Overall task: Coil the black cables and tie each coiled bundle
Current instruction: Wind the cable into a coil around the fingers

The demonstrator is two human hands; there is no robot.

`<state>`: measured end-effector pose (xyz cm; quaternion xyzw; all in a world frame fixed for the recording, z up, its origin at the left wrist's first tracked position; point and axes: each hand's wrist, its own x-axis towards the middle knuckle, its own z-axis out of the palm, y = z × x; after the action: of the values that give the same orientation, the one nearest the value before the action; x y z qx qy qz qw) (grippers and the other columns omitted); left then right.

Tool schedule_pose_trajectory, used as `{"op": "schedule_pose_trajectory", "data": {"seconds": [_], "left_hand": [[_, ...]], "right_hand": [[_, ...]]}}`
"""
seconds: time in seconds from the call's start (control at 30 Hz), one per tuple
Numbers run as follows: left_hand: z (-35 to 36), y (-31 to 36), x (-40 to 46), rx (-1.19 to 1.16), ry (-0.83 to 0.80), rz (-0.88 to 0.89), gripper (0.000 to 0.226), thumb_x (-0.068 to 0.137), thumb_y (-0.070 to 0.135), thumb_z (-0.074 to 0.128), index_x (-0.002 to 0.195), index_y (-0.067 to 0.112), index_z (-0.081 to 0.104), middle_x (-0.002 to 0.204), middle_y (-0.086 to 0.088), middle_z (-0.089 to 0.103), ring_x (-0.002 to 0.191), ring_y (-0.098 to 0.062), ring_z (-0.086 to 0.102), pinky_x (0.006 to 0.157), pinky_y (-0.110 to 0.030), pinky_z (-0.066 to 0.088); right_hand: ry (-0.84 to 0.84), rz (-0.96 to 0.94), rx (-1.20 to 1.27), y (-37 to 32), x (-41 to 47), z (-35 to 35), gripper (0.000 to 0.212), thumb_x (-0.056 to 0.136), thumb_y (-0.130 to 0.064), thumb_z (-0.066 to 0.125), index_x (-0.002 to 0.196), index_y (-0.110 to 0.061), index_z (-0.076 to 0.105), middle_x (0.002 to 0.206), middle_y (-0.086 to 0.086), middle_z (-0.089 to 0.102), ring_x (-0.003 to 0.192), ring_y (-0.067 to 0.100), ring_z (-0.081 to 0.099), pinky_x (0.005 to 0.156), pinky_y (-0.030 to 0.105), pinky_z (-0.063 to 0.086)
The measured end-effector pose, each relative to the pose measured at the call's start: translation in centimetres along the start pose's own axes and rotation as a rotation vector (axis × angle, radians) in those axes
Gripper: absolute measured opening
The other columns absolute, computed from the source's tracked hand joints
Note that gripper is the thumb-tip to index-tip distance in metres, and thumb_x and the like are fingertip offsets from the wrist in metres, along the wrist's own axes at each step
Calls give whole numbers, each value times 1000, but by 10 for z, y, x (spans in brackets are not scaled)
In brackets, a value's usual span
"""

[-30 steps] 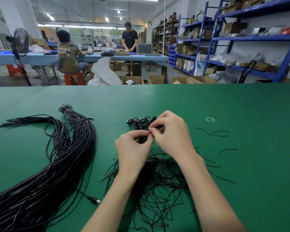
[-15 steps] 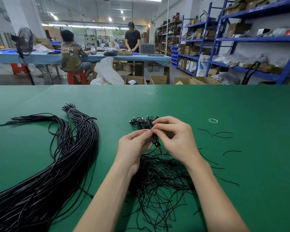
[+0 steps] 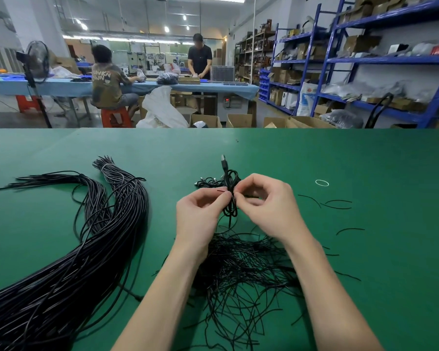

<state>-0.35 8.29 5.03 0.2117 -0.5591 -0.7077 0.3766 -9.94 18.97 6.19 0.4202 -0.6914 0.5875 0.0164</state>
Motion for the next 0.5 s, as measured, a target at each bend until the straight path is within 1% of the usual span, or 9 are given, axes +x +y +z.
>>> {"op": "schedule_pose_trajectory", "data": {"seconds": [0.07, 0.17, 0.3, 0.37, 0.43, 0.5], "left_hand": [[-1, 2, 1, 35, -9, 64, 5, 83, 4, 77, 79, 7, 75, 89, 2, 78, 80, -5, 71, 75, -17, 54], [-3, 3, 1, 64, -12, 120, 3, 85, 5, 76, 82, 7, 75, 90, 2, 78, 83, -5, 72, 77, -17, 55], [-5, 4, 1, 74, -32, 134, 5, 87, 8, 74, 83, 9, 75, 90, 2, 78, 83, -4, 71, 78, -19, 54], [-4, 4, 1, 80, -32, 142, 5, 88, 8, 73, 83, 10, 75, 89, 1, 78, 82, -5, 71, 78, -20, 53], [-4, 4, 0, 79, -37, 143, 6, 88, 7, 73, 84, 10, 75, 90, 1, 78, 85, -6, 71, 82, -23, 55], [-2, 5, -1, 83, -54, 132, 7, 89, 7, 72, 85, 12, 76, 91, 1, 78, 88, -8, 72, 87, -26, 55]], "right_hand": [[4, -67, -47, -5, 2, -1, 18, 83, -3, 76, 79, -21, 74, 79, -12, 75, 76, 1, 73, 70, 12, 57], [-4, -92, -86, -10, 2, -2, 18, 82, -4, 79, 83, -22, 77, 81, -14, 76, 79, 2, 74, 70, 13, 58], [-4, -106, -118, -15, 2, -3, 19, 82, -7, 82, 90, -25, 81, 83, -16, 77, 81, -1, 74, 73, 14, 58], [26, -119, -159, -15, 3, -3, 16, 81, -11, 85, 89, -24, 83, 82, -15, 77, 79, -2, 73, 74, 16, 59], [53, -133, -208, -14, 4, -1, 12, 81, -13, 85, 87, -23, 84, 81, -14, 77, 77, -1, 72, 73, 15, 57], [73, -138, -229, -11, 4, 0, 10, 82, -12, 84, 86, -21, 83, 81, -13, 76, 76, 0, 71, 72, 14, 56]]}}
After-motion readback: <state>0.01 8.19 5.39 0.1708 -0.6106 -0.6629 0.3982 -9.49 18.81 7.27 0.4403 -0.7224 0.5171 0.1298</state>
